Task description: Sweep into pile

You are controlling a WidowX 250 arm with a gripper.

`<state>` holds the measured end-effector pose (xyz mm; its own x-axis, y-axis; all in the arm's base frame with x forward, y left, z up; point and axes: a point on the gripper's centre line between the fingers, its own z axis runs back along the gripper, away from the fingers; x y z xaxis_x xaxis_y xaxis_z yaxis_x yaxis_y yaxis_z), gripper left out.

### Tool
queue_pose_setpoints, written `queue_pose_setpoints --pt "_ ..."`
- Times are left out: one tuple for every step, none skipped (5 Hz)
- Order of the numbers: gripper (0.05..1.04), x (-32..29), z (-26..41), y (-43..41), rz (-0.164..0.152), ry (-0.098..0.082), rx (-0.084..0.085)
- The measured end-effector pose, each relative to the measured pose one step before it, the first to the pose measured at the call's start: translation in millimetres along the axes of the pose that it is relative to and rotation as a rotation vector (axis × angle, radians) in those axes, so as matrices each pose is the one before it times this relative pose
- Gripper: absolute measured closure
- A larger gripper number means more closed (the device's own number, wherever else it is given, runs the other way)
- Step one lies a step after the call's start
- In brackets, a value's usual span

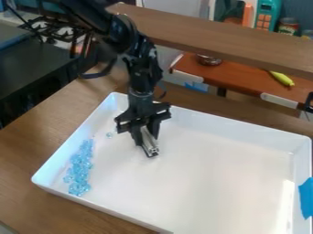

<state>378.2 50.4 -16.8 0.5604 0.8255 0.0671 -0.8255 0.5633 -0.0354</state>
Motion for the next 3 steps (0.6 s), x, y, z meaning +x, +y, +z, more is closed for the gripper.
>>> queue_pose_setpoints --pt "0.701 -11.49 -1.92 14.28 0.0394 0.0342 0.0434" --pt "0.702 -5.72 1.52 20.42 0.0467 0.0240 0.0134" --pt "0.702 -6.14 0.23 14.23 0.0288 0.0162 0.0035"
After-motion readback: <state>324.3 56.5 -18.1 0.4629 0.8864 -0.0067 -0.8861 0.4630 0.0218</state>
